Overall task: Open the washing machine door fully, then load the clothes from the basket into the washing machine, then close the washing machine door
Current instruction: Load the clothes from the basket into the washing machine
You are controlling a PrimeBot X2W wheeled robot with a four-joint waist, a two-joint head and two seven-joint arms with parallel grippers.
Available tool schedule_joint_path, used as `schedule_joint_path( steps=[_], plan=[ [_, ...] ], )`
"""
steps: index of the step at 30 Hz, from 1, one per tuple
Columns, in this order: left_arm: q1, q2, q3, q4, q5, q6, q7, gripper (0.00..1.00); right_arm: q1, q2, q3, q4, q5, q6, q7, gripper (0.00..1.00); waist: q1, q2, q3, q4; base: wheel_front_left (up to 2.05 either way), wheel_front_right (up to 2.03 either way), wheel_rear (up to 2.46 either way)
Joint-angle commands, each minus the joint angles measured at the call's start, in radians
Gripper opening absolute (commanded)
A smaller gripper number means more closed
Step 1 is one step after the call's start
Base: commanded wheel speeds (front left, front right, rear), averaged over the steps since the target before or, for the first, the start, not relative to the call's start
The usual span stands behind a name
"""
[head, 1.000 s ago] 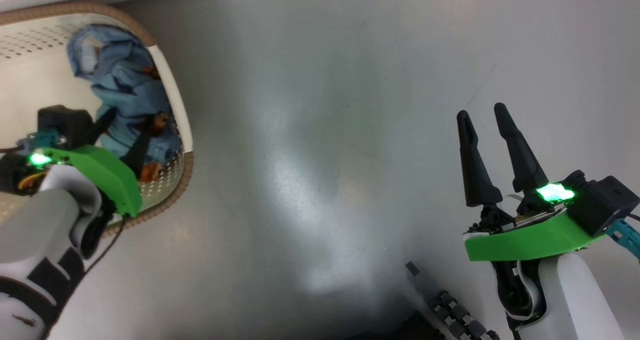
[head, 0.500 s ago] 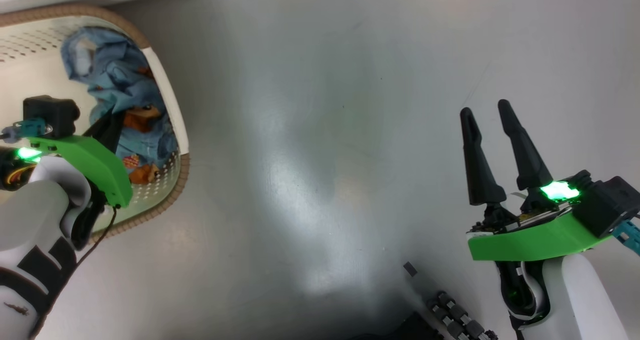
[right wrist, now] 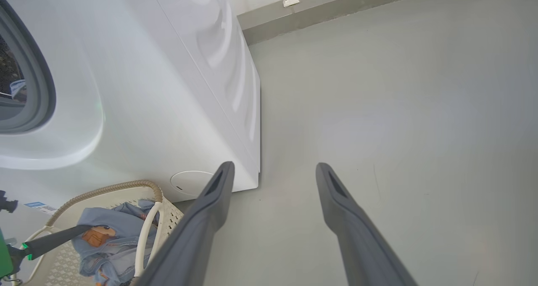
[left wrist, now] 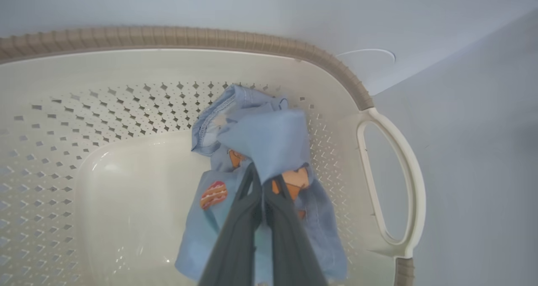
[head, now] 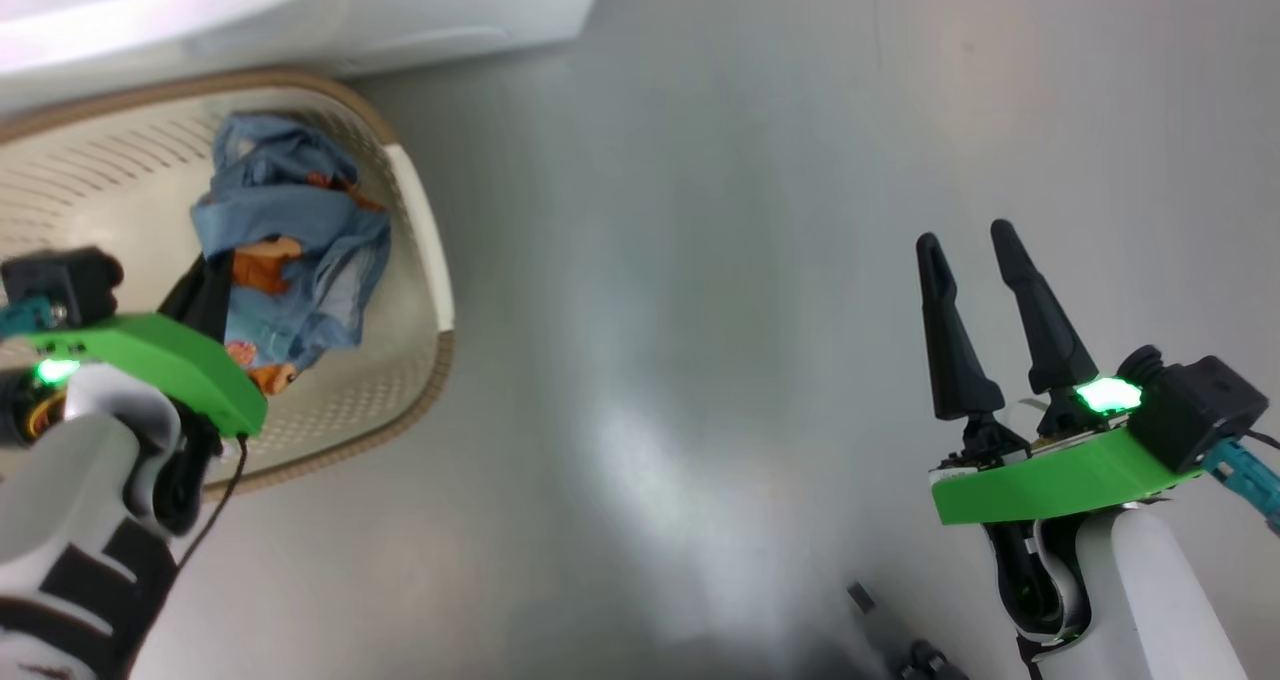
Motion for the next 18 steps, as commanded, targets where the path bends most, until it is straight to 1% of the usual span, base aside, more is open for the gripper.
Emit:
schedule_joint_path(
  steps=[1,10,18],
  plan=[
    [0.034,0.03,0.054,-0.02,0.021,-0.002,-0.004,0.0,0.019,0.001,0.018,-0.01,-0.022,0.002,-0.005,1.0,0.0,-0.0001,-0.072,0.051,0.0,0.0,0.0],
    [0.189,-0.015,0.275,-0.118,0.154,-0.002,-0.004,0.0,0.055,0.001,-0.008,0.049,-0.049,0.002,-0.005,1.0,0.0,-0.0001,-0.222,0.121,0.0,0.0,0.0],
    [0.303,-0.041,0.441,-0.215,0.253,-0.002,-0.004,0.0,0.093,-0.001,-0.026,0.078,-0.056,0.002,-0.005,1.0,0.0,-0.0001,-0.322,0.154,0.0,0.0,0.0]
  ],
)
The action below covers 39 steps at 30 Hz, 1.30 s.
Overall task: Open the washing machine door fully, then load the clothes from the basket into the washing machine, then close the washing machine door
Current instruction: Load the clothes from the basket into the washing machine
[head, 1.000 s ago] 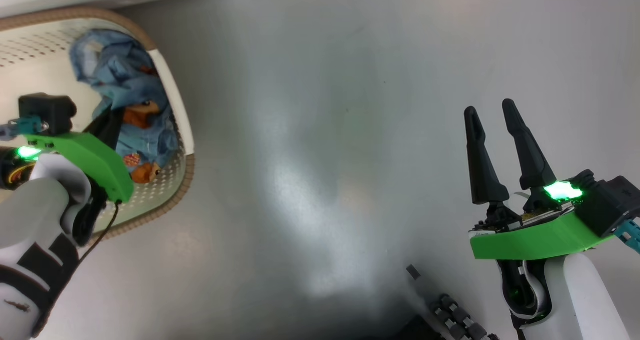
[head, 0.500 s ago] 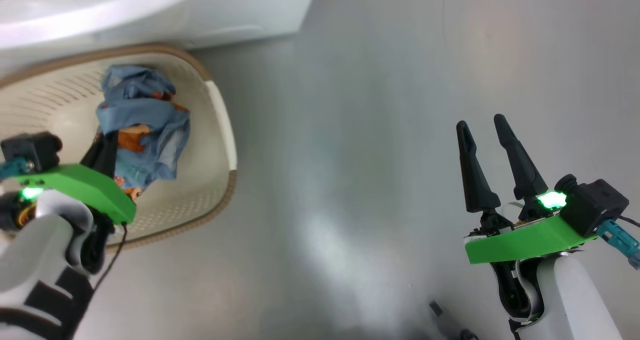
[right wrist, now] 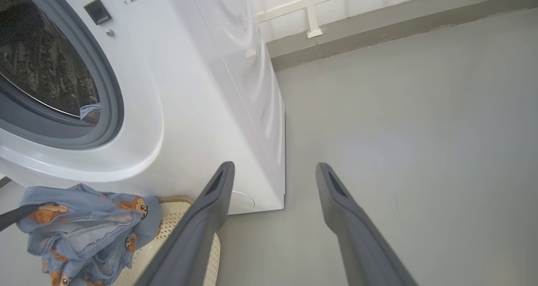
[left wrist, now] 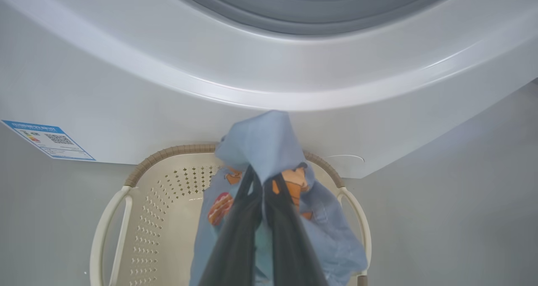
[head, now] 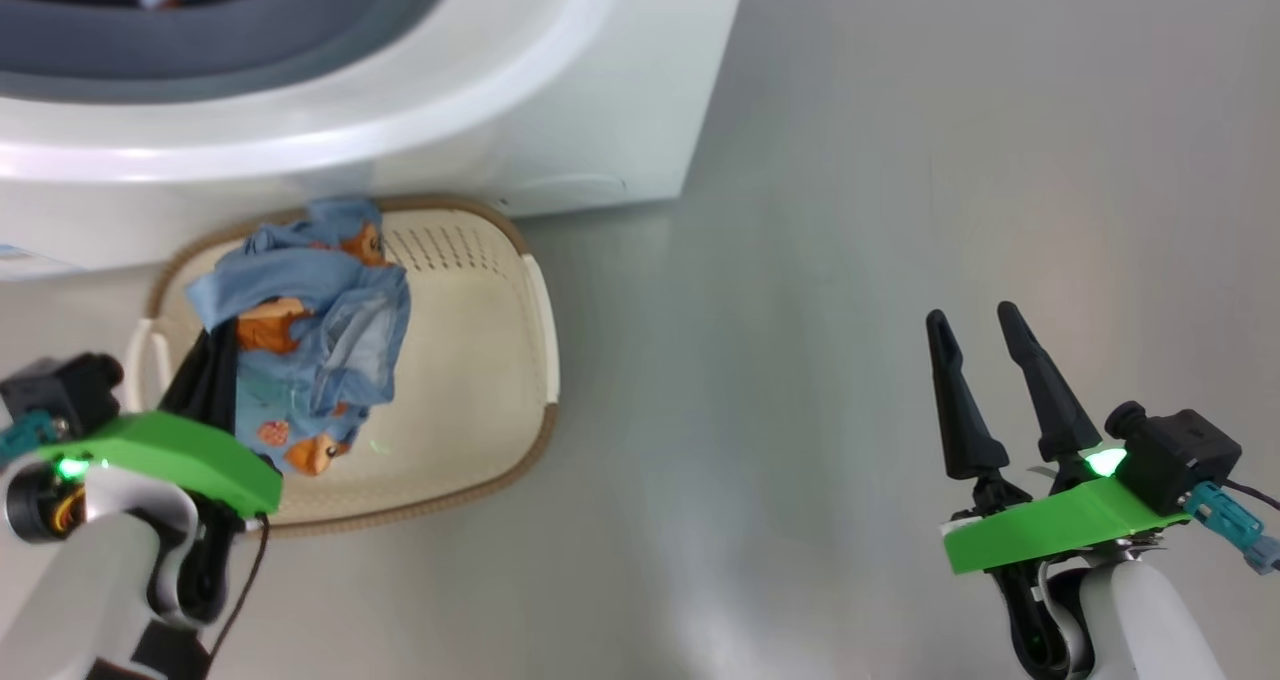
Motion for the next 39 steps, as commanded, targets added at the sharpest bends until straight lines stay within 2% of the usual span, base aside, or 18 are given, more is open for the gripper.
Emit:
schedule_joint_path(
  steps=[1,7,19,27,33,39],
  plan=[
    [0.029,0.034,0.056,-0.035,0.023,-0.002,-0.004,0.0,0.031,-0.002,0.012,-0.017,-0.012,0.002,-0.005,1.0,0.0,0.0,-0.071,0.046,0.0,0.0,0.0],
    [0.115,0.019,0.154,-0.132,0.084,-0.002,-0.004,0.0,0.058,-0.014,0.0,-0.004,-0.006,0.002,-0.005,1.0,0.0,0.0,-0.12,0.062,0.0,0.0,0.0],
    [0.269,-0.009,0.272,-0.313,0.152,-0.002,-0.004,0.0,0.101,-0.038,-0.012,-0.001,0.009,0.002,-0.005,1.0,0.0,0.0,-0.183,0.079,0.0,0.0,0.0],
    [0.459,-0.069,0.398,-0.499,0.215,-0.002,-0.004,0.0,0.171,-0.052,-0.035,-0.006,0.021,0.002,-0.005,1.0,0.0,0.0,-0.248,0.08,0.0,0.0,0.0],
    [0.562,-0.104,0.449,-0.595,0.246,-0.002,-0.004,0.0,0.213,-0.056,-0.049,-0.01,0.027,0.002,-0.005,1.0,0.0,0.0,-0.278,0.085,0.0,0.0,0.0],
    [0.604,-0.126,0.458,-0.633,0.254,-0.002,-0.004,0.0,0.234,-0.058,-0.053,-0.011,0.032,0.002,-0.005,1.0,0.0,0.0,-0.296,0.083,0.0,0.0,0.0]
  ],
)
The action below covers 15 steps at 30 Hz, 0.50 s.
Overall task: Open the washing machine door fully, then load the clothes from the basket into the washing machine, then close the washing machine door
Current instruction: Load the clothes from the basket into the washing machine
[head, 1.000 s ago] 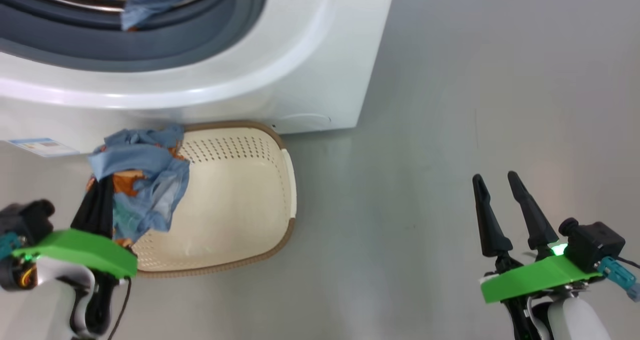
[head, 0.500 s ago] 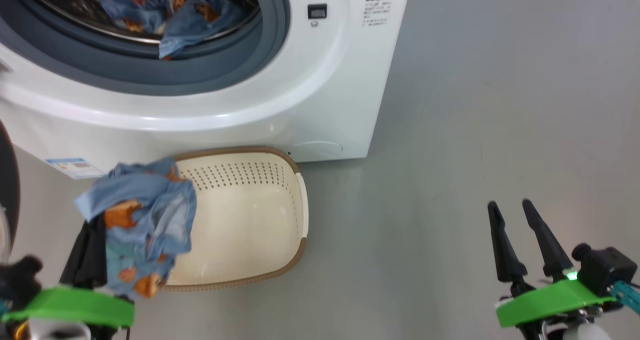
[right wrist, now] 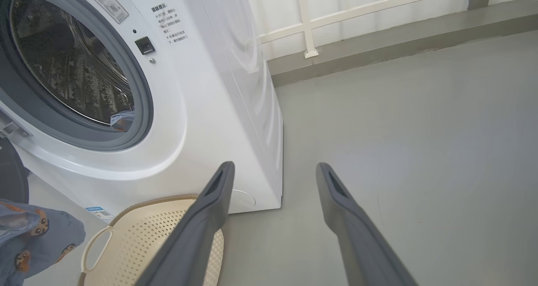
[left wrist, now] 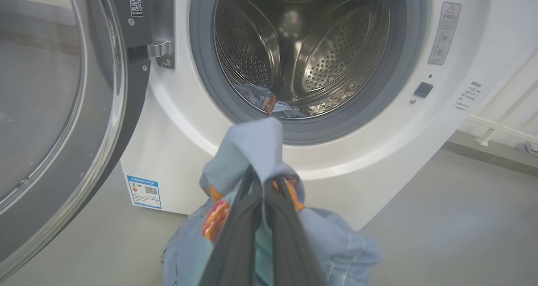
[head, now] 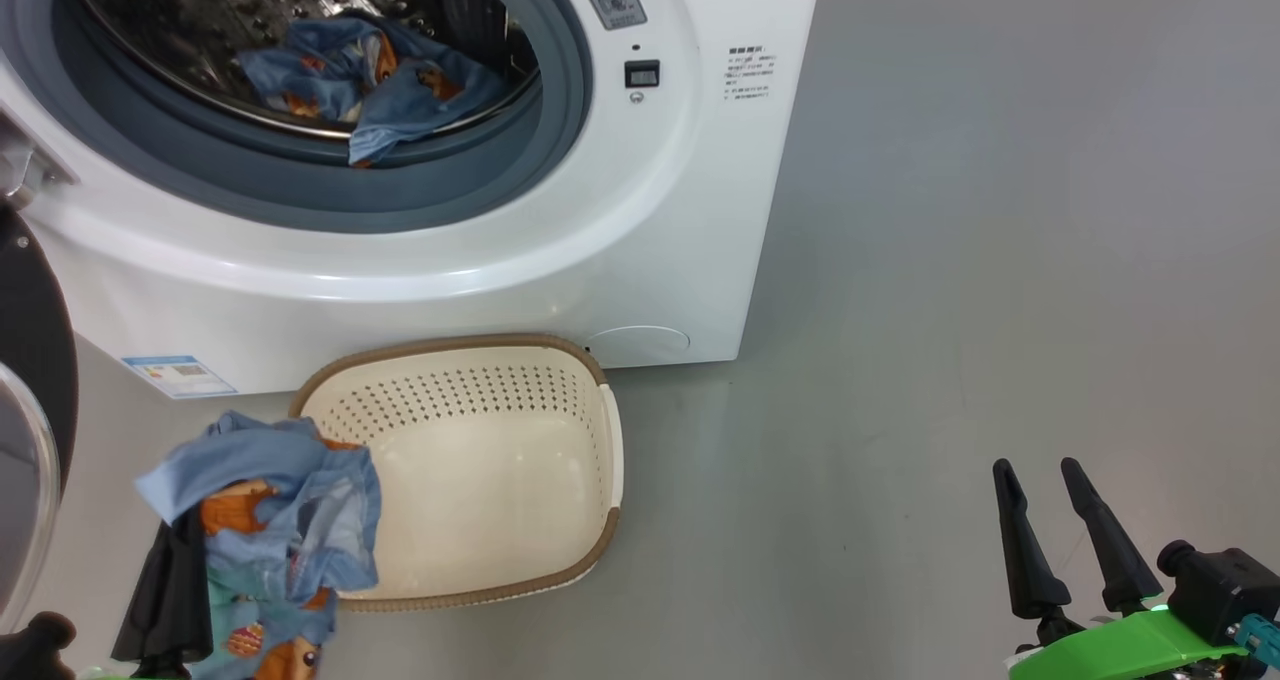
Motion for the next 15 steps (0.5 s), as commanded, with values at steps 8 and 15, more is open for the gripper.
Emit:
schedule_joint_path(
  steps=[8,15],
  plan=[
    [-0.087,0.031,0.033,-0.044,-0.013,-0.002,-0.004,0.0,-0.001,-0.001,0.024,-0.034,0.009,0.002,-0.005,1.0,0.0,0.0,0.028,-0.021,0.0,0.0,0.0],
    [-0.293,0.089,0.028,-0.066,-0.05,-0.002,-0.004,0.0,-0.034,0.018,0.033,-0.039,-0.001,0.002,-0.005,1.0,0.0,0.0,0.095,-0.05,0.0,0.0,0.0]
  ],
)
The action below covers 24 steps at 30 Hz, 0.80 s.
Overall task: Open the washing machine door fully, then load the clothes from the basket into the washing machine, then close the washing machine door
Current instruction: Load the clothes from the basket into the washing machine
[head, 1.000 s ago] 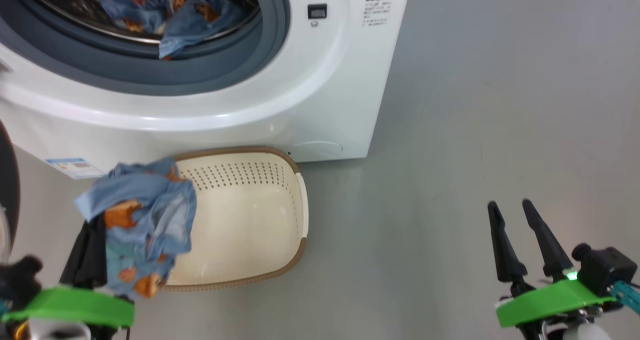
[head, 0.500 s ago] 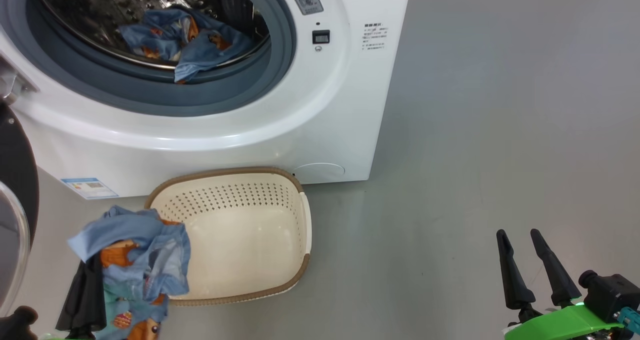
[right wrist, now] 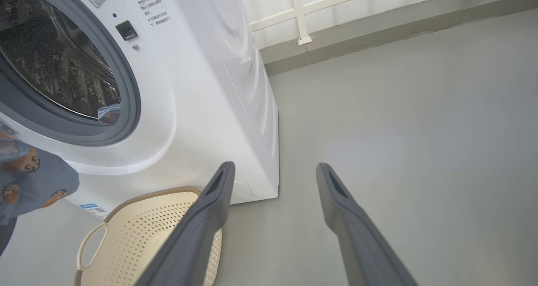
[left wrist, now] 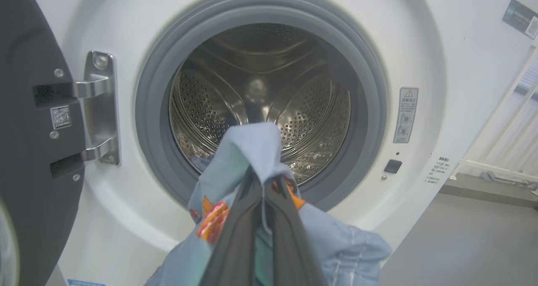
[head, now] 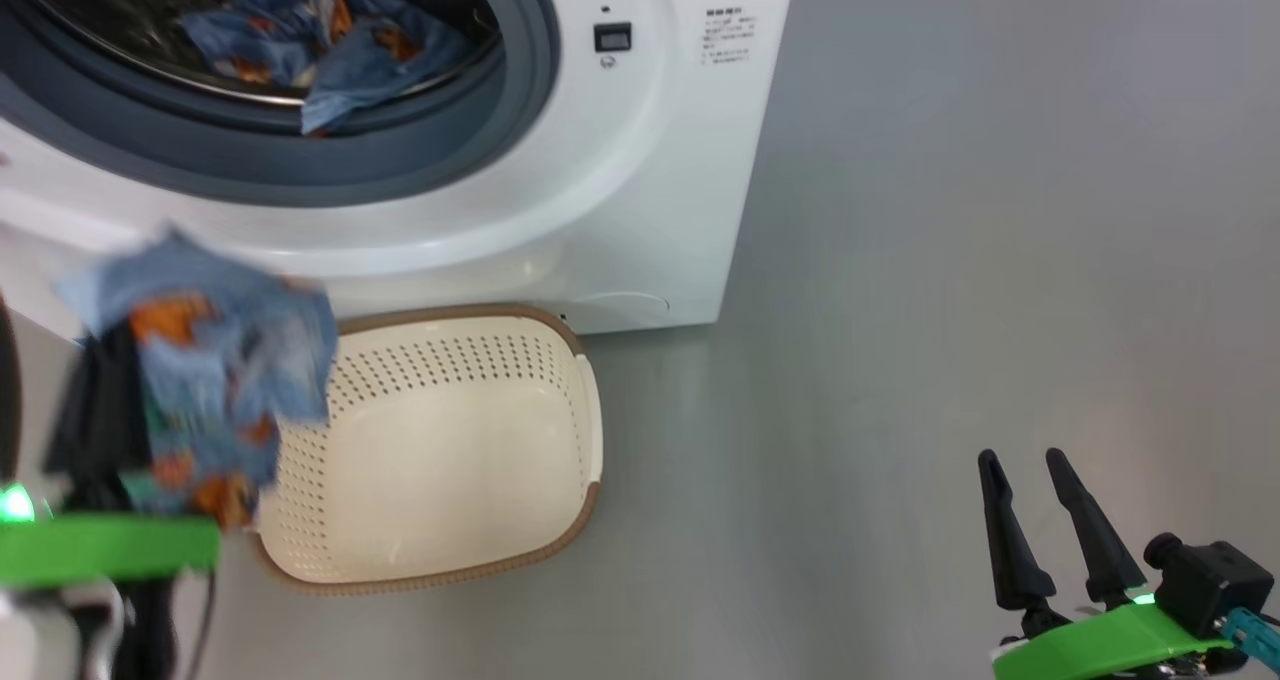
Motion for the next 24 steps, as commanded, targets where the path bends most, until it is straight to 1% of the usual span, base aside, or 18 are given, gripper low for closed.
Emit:
schedule_joint_path(
  steps=[1,4,5,9,15,20,24],
  plan=[
    [-0.097,0.05,0.033,-0.029,-0.018,-0.002,-0.004,0.0,-0.033,0.001,0.026,-0.027,-0.002,0.002,-0.005,1.0,0.0,-0.0001,0.042,-0.025,0.0,0.0,0.0],
    [-0.212,0.079,0.023,-0.006,-0.034,-0.002,-0.004,0.0,-0.054,0.009,0.033,-0.028,-0.005,0.002,-0.005,1.0,0.0,-0.0001,0.071,-0.043,0.0,0.0,0.0],
    [-0.212,0.079,0.023,-0.006,-0.034,-0.002,-0.004,0.0,-0.054,0.009,0.033,-0.028,-0.005,0.002,-0.005,1.0,0.0,-0.0001,0.071,-0.043,0.0,0.0,0.0],
    [-0.355,0.106,0.013,0.075,-0.065,-0.002,-0.004,0.0,-0.079,0.019,0.045,-0.029,-0.006,0.002,-0.005,1.0,0.0,-0.0001,0.106,-0.074,0.0,0.0,0.0],
    [-0.518,0.149,-0.018,0.278,-0.085,-0.002,-0.004,0.0,-0.101,0.027,0.062,-0.031,-0.002,0.002,-0.005,1.0,0.0,-0.0001,0.148,-0.126,0.0,0.0,0.0],
    [-0.644,0.169,-0.061,0.464,-0.093,-0.002,-0.004,0.0,-0.114,0.029,0.076,-0.038,0.015,0.002,-0.005,1.0,0.0,-0.0001,0.189,-0.157,0.0,0.0,0.0],
    [-0.738,0.197,-0.097,0.6,-0.097,-0.002,-0.004,0.0,-0.129,0.029,0.095,-0.042,0.034,0.002,-0.005,1.0,0.0,-0.0001,0.216,-0.186,0.0,0.0,0.0]
  ],
)
